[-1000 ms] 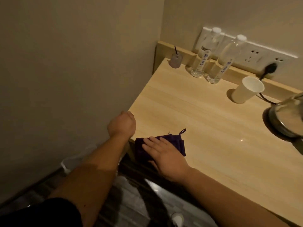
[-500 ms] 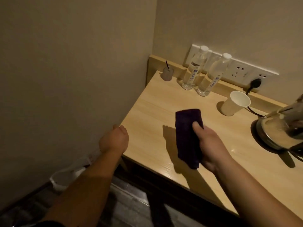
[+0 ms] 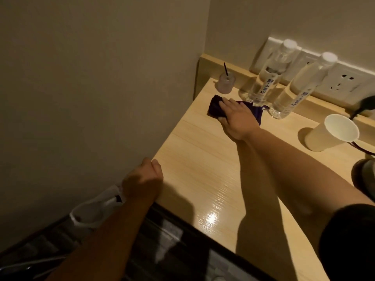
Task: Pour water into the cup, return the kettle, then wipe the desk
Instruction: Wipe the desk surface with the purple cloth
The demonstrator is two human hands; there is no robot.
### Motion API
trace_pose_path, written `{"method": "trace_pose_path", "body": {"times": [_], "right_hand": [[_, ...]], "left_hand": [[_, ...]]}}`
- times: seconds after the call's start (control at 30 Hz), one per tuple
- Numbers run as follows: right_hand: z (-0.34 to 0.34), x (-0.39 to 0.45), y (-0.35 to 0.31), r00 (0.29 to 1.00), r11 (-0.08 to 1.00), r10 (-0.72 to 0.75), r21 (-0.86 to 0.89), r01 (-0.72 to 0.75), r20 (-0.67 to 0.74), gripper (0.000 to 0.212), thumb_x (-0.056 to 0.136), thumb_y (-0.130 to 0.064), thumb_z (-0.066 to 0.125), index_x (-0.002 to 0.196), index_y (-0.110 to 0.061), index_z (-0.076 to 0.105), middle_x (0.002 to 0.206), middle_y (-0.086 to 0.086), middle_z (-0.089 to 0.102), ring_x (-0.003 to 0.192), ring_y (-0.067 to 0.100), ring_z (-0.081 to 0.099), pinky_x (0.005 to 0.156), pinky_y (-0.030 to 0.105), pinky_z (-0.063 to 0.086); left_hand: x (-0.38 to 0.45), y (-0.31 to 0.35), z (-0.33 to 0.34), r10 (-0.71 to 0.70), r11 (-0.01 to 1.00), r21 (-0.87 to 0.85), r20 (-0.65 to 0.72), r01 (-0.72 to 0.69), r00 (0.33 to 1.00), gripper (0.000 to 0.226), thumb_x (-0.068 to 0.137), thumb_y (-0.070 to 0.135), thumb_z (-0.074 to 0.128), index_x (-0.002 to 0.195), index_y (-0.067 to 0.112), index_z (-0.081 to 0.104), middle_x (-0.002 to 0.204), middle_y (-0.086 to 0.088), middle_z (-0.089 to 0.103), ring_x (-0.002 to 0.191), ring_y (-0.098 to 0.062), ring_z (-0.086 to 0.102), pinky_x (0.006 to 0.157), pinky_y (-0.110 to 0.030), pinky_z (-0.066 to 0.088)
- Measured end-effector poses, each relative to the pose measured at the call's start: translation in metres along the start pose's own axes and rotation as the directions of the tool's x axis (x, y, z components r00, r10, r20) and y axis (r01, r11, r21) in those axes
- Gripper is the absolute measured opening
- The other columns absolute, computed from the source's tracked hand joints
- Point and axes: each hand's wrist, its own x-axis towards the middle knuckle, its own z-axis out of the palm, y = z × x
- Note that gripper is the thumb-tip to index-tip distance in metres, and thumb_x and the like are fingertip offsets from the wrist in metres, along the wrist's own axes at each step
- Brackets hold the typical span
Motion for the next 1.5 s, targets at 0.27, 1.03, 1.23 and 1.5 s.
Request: {"method": "trace_pose_path", "body": {"times": [0.27,1.03,1.23,1.5], "right_hand": [[0.013,-0.112,-0.038,0.998,0.994,-0.059,0.099,0.056,0.027,0.056,0.099,-0.04,0.037,0.15,-0.019,0.026,0.158,0.002,0.025,0.145,0.021,0.018,0.117,0.039,0.008],[-0.075,-0.344,-0.113,0.631,-0.656,0.444,0.71,-0.254,0.636,0.032,0.097,-0.031,0.05,0.113,-0.007,0.064,0.11,0.018,0.071,0.101,0.034,0.067,0.092,0.047,0.048],[-0.103,-0.205,-0.012,0.789,0.499,0.613,0.799,-0.335,-0.052,0.028,0.1,-0.031,0.043,0.126,-0.027,0.052,0.111,-0.004,0.064,0.102,0.021,0.058,0.095,0.046,0.046],[-0.001,-0.095,0.062,0.987,0.989,0.144,-0.021,-0.145,-0.065,0.055,0.098,-0.03,0.044,0.149,-0.016,0.027,0.157,0.007,0.028,0.143,0.027,0.023,0.117,0.042,0.016]], "left_hand": [[0.0,0.003,-0.007,0.022,0.998,-0.059,-0.025,-0.024,0.999,0.051,0.099,0.04,0.017,0.113,0.009,0.054,0.1,-0.02,0.066,0.089,-0.04,0.061,0.077,-0.043,0.048],[-0.007,0.005,-0.015,0.041,0.995,-0.087,0.008,-0.04,0.999,0.057,0.1,0.039,0.014,0.115,0.003,0.056,0.103,-0.025,0.063,0.087,-0.041,0.059,0.069,-0.041,0.042],[-0.004,0.004,-0.009,0.004,0.997,-0.082,0.004,-0.004,1.0,0.053,0.101,0.038,0.018,0.115,0.004,0.056,0.101,-0.025,0.063,0.083,-0.041,0.058,0.07,-0.041,0.043],[-0.001,0.0,0.0,-0.015,0.998,-0.068,-0.061,0.011,0.998,0.048,0.101,0.036,0.021,0.099,0.004,0.057,0.084,-0.022,0.061,0.069,-0.034,0.05,0.066,-0.039,0.042]]}}
